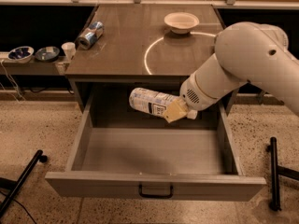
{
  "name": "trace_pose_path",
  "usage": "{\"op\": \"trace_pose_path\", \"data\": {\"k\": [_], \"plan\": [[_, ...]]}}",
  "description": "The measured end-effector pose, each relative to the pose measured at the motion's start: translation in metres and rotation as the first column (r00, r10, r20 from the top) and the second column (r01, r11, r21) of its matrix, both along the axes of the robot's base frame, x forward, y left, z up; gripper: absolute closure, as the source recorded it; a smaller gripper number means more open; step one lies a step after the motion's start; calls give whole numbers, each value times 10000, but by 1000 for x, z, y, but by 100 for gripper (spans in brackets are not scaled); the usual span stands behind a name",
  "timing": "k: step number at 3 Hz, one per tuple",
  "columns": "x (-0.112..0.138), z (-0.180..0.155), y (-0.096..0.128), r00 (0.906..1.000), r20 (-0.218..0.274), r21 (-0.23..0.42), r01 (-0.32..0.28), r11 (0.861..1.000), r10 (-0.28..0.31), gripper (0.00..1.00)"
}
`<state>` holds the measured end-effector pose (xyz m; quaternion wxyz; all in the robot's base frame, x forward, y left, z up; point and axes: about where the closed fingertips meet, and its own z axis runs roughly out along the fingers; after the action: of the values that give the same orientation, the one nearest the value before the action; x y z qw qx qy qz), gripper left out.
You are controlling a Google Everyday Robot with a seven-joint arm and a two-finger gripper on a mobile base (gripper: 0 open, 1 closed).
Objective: Place blue plastic bottle into top drawer
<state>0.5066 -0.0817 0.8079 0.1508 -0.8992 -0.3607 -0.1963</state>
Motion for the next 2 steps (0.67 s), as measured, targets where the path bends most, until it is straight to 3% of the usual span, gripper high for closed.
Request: {"op": "trace_pose_path", "data": {"k": [1,2], "plan": [[22,-64,0,9988,-294,-208,388,9990,-394,100],[35,-128,1,9974,-246,-299,670,9973,-678,100]]}}
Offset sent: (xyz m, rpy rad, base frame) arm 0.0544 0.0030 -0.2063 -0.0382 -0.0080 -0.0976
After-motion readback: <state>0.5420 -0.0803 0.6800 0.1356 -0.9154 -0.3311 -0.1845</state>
